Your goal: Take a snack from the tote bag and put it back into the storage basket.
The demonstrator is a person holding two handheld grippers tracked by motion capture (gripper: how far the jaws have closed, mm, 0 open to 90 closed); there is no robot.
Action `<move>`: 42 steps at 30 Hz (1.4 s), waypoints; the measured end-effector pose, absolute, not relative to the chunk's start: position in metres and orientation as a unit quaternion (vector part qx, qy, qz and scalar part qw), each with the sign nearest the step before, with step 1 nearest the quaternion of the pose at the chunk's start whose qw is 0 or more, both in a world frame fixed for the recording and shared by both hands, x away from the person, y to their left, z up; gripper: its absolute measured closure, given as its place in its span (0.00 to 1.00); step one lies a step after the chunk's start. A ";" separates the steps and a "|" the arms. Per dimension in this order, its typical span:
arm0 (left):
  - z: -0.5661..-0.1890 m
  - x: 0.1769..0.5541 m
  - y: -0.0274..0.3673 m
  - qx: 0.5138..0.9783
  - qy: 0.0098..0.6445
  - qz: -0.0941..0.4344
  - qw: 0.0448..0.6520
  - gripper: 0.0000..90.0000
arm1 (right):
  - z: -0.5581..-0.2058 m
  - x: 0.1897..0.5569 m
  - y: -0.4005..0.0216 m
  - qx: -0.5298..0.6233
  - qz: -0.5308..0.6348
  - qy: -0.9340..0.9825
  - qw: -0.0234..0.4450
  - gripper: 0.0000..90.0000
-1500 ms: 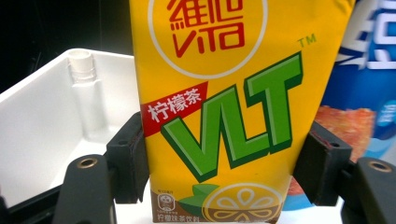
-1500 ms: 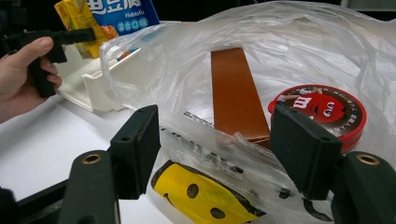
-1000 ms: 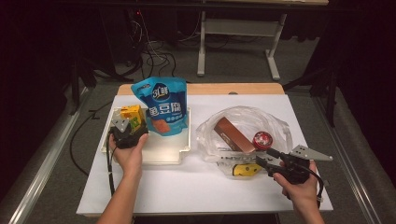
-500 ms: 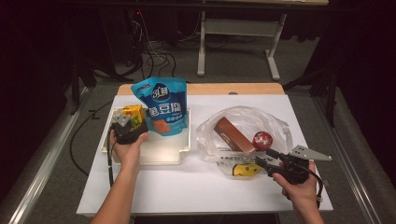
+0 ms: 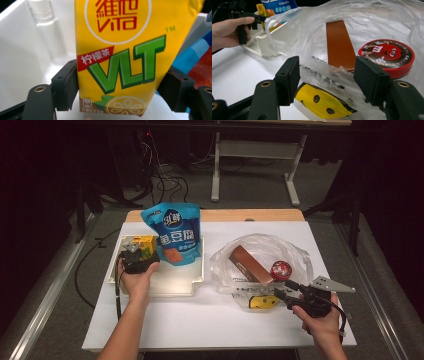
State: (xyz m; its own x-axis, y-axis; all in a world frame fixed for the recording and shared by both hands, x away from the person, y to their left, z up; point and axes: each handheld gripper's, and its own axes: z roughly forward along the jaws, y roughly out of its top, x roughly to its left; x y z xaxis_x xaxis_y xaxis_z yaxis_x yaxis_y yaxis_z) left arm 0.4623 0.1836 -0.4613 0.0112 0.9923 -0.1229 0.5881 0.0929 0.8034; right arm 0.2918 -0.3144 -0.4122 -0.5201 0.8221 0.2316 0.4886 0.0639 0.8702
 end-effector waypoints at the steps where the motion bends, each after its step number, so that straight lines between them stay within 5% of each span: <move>1: -0.460 0.462 0.183 0.612 0.650 0.274 0.358 0.28 | -0.412 0.292 -0.314 0.461 0.505 0.710 0.164 0.43; 16: -0.461 0.416 0.172 0.609 0.658 0.296 0.329 0.28 | -0.414 0.291 -0.310 0.459 0.496 0.718 0.167 0.43; 19: -0.465 0.406 0.175 0.595 0.662 0.298 0.346 0.43 | -0.414 0.291 -0.309 0.457 0.491 0.722 0.172 0.43; 23: -0.467 0.406 0.180 0.594 0.657 0.272 0.376 0.77 | -0.415 0.291 -0.308 0.458 0.491 0.722 0.169 0.43; 26: -0.463 0.410 0.178 0.601 0.649 0.274 0.377 0.90 | -0.415 0.291 -0.308 0.459 0.491 0.722 0.168 0.43; 31: -0.459 0.420 0.174 0.642 0.651 0.226 0.335 1.00 | -0.416 0.291 -0.309 0.459 0.492 0.721 0.167 0.44; 42: -0.468 0.425 0.174 0.659 0.648 0.243 0.294 1.00 | -0.416 0.291 -0.309 0.457 0.490 0.724 0.164 0.45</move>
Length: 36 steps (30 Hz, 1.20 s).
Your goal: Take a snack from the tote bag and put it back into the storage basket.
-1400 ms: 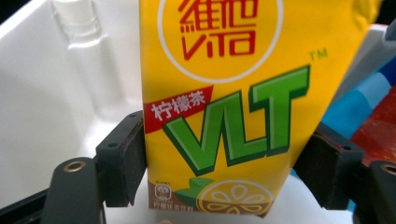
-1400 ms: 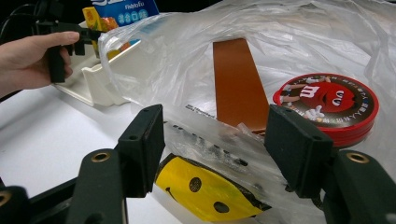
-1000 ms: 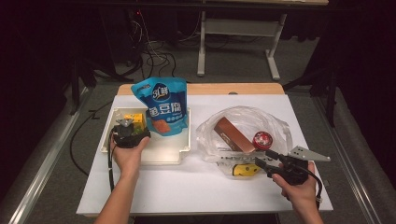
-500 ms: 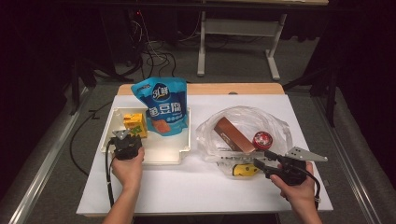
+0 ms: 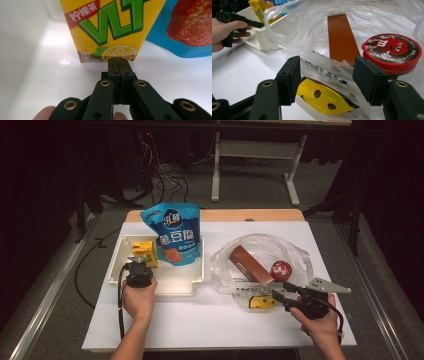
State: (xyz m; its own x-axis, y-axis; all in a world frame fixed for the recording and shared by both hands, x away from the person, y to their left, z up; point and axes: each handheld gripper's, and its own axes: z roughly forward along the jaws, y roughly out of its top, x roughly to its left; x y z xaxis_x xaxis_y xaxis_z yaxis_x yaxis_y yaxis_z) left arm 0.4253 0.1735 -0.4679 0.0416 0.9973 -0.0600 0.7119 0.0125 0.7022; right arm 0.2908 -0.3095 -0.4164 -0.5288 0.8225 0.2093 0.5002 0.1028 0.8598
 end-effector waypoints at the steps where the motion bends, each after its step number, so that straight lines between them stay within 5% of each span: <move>1: -0.467 0.425 0.173 0.662 0.647 0.237 0.296 1.00 | -0.416 0.291 -0.309 0.457 0.490 0.724 0.165 0.45; 8: -0.463 0.420 0.172 0.680 0.640 0.218 0.285 1.00 | -0.416 0.291 -0.309 0.458 0.490 0.724 0.163 0.46; 16: -0.464 0.428 0.172 0.674 0.633 0.258 0.279 1.00 | -0.417 0.291 -0.306 0.454 0.487 0.728 0.161 0.46; 22: -0.461 0.439 0.175 0.665 0.649 0.221 0.297 1.00 | -0.419 0.291 -0.306 0.456 0.483 0.731 0.157 0.47; 36: -0.462 0.451 0.186 0.650 0.650 0.271 0.285 1.00 | -0.419 0.291 -0.307 0.456 0.484 0.730 0.155 0.48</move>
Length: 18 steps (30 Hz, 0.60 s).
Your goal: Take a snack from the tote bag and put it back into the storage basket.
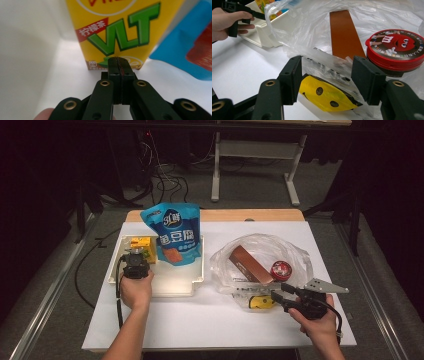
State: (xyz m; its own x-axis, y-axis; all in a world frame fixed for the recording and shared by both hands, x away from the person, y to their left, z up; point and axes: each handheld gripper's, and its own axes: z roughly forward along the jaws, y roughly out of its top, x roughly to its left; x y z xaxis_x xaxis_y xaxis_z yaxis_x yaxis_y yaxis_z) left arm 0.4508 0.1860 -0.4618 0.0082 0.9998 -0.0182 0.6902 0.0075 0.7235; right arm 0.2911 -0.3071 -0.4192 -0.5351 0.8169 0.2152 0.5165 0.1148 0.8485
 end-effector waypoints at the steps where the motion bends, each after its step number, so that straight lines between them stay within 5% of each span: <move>1: -0.462 0.452 0.187 0.650 0.650 0.270 0.287 1.00 | -0.419 0.291 -0.307 0.456 0.484 0.731 0.155 0.48; 18: -0.464 0.466 0.185 0.637 0.651 0.255 0.323 1.00 | -0.421 0.291 -0.307 0.459 0.484 0.729 0.156 0.48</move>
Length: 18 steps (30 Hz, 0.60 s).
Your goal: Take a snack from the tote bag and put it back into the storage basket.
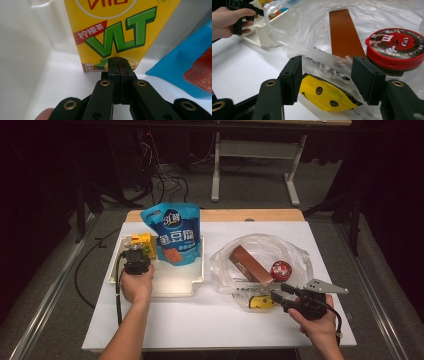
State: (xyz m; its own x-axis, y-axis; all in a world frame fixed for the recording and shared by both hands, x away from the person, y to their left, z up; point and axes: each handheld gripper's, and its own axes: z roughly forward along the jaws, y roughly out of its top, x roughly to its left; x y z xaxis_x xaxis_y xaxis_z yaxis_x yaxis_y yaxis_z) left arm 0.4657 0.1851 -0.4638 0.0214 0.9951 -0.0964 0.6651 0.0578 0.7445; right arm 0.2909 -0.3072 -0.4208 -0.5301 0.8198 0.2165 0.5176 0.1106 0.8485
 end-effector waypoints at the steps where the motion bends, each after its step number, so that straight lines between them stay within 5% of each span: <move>1: -0.464 0.466 0.186 0.636 0.652 0.252 0.327 1.00 | -0.421 0.291 -0.308 0.458 0.484 0.729 0.157 0.48; 9: -0.463 0.465 0.189 0.637 0.649 0.240 0.339 1.00 | -0.421 0.291 -0.307 0.460 0.484 0.727 0.158 0.48; 18: -0.451 0.442 0.186 0.634 0.629 0.234 0.384 0.79 | -0.418 0.289 -0.310 0.462 0.494 0.717 0.168 0.52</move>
State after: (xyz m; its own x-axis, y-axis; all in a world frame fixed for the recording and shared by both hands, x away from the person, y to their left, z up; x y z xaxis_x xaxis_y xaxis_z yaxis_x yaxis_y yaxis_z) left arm 0.4418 0.1861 -0.4507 0.0982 0.9773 -0.1877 0.6179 0.0880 0.7813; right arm 0.2891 -0.3096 -0.4176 -0.5167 0.8287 0.2149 0.4967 0.0858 0.8636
